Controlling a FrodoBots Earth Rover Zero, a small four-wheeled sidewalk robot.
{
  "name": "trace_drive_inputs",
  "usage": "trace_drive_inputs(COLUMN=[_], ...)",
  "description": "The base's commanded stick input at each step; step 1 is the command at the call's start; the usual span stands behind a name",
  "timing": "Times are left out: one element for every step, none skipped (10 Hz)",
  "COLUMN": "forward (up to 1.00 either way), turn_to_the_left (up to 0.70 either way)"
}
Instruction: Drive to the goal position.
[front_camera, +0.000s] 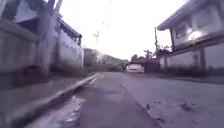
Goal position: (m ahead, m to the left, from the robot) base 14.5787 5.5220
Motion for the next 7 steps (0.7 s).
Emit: trace_drive_inputs(forward=[0.70, 0.70, 0.70, 0.70, 0.70, 0.70, 0.70], turn_to_the_left=[0.00, 0.00, 0.00, 0.00, 0.00, -0.29, -0.35])
